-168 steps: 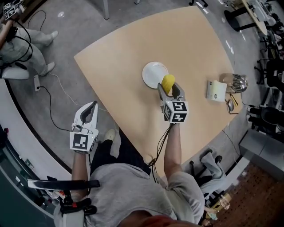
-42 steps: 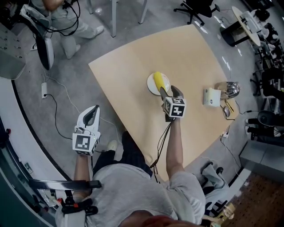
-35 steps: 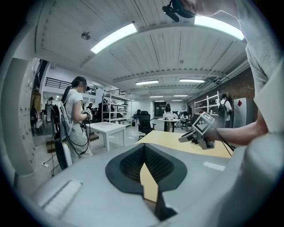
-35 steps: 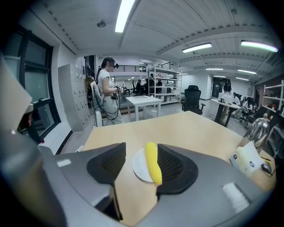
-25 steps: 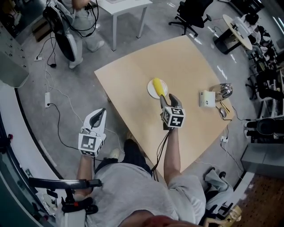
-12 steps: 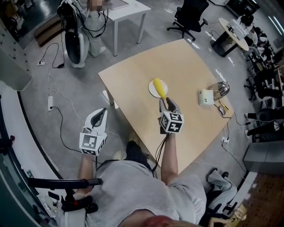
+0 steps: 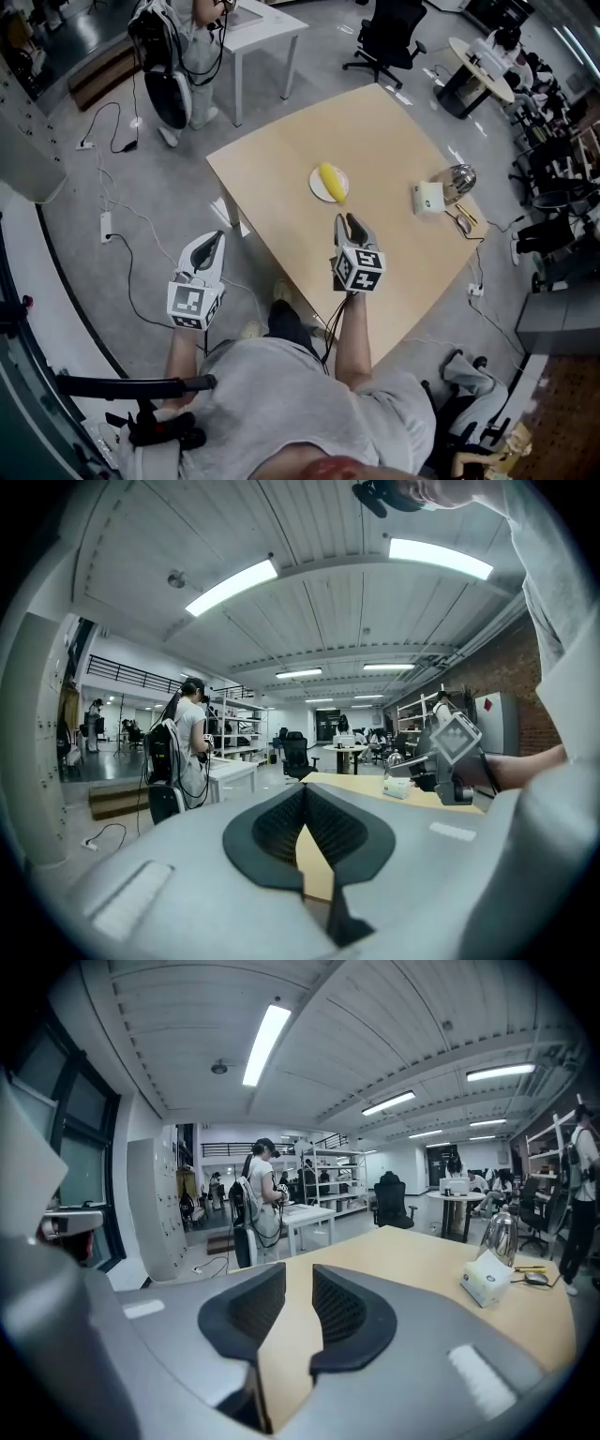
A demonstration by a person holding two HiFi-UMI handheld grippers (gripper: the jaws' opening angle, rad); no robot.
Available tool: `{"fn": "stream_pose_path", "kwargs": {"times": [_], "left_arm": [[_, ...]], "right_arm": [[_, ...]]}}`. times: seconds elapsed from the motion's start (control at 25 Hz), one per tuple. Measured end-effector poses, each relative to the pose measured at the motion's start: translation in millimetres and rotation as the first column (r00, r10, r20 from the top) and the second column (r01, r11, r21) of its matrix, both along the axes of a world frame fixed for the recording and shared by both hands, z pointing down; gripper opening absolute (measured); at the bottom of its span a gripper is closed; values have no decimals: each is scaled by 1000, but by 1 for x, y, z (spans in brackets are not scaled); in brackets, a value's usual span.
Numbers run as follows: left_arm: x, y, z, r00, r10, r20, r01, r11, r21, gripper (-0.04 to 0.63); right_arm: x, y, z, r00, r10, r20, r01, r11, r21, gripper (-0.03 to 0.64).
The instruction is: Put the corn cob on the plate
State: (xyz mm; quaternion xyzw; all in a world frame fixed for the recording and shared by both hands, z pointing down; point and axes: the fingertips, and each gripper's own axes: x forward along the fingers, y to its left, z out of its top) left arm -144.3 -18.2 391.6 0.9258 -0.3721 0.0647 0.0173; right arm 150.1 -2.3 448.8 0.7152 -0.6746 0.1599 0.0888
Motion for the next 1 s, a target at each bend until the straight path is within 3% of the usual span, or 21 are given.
{"fn": "stream_pose_path", "kwargs": {"times": [1.0], "left_arm": [[12, 44, -19, 988, 152, -23, -151, 987, 50, 20]], "right_arm": [[-32, 96, -27, 994, 104, 34, -107, 990, 90, 18]]}}
